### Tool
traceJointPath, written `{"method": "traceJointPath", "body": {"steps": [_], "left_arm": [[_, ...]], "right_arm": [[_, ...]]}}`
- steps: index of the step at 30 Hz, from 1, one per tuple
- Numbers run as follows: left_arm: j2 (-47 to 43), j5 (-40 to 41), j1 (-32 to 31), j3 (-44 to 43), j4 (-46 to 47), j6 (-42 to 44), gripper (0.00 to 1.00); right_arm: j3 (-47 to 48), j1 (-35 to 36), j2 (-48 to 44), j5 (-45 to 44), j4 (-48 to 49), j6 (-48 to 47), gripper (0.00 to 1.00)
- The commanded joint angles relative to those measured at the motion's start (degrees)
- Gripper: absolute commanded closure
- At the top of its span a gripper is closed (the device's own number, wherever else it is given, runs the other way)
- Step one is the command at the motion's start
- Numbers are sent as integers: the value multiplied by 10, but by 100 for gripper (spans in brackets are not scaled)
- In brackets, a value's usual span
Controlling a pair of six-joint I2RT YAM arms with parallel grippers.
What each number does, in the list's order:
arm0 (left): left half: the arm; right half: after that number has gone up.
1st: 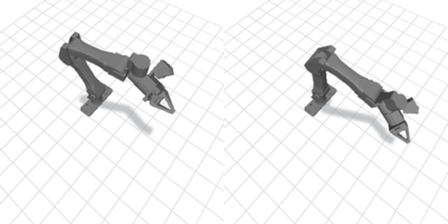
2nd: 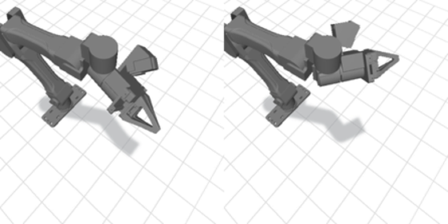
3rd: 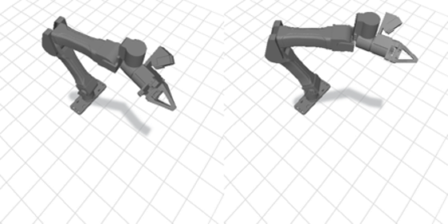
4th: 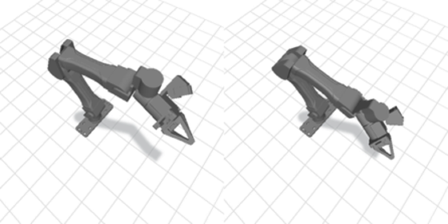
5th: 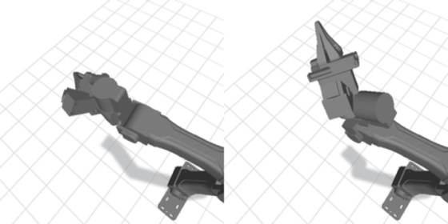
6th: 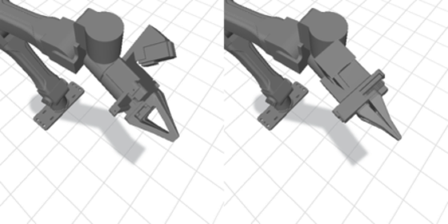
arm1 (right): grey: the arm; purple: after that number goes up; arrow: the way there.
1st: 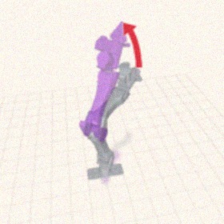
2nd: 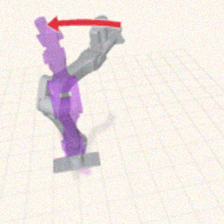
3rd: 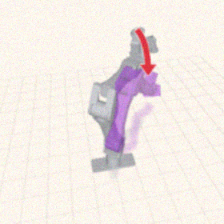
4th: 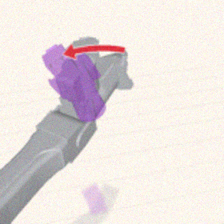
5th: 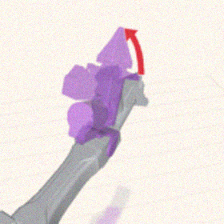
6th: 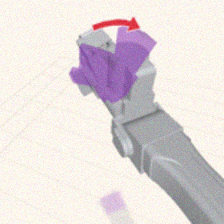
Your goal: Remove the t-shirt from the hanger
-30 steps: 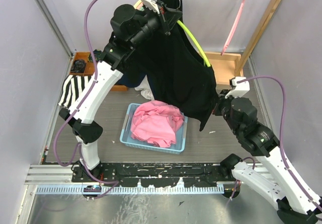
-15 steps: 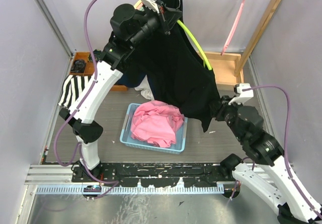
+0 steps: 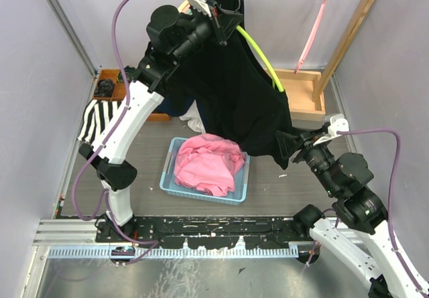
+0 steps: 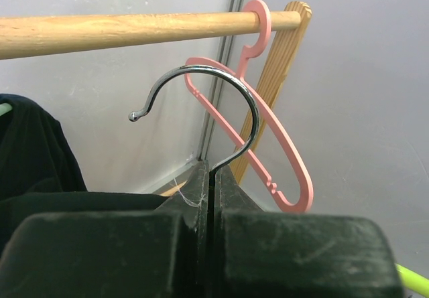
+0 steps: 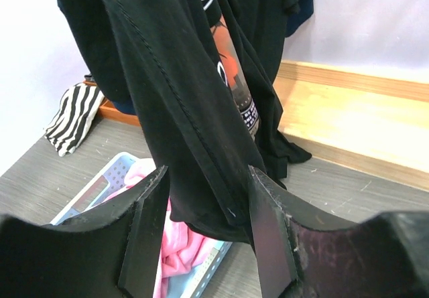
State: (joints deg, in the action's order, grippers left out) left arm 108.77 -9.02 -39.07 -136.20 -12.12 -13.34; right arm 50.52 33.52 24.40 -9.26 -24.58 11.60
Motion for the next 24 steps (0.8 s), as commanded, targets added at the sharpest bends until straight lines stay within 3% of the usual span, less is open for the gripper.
{"method": "traceJointPath", "body": {"steps": [1, 12, 14, 19, 24], "left_arm": [[-22, 2, 9, 11, 53, 4, 100], [-31, -6, 9, 33, 59, -8, 100], [-32, -6, 9, 34, 59, -9, 100], [-30, -7, 9, 28, 60, -13, 100], [-23, -2, 10, 4, 51, -14, 100]], "right_arm": [[30, -1, 21, 19, 66, -28, 45], [58, -1, 36, 11, 96, -43, 51], [58, -1, 33, 4, 96, -42, 61], [44, -1, 27, -14, 82, -32, 98], [13, -1, 4, -44, 58, 2, 99]]}}
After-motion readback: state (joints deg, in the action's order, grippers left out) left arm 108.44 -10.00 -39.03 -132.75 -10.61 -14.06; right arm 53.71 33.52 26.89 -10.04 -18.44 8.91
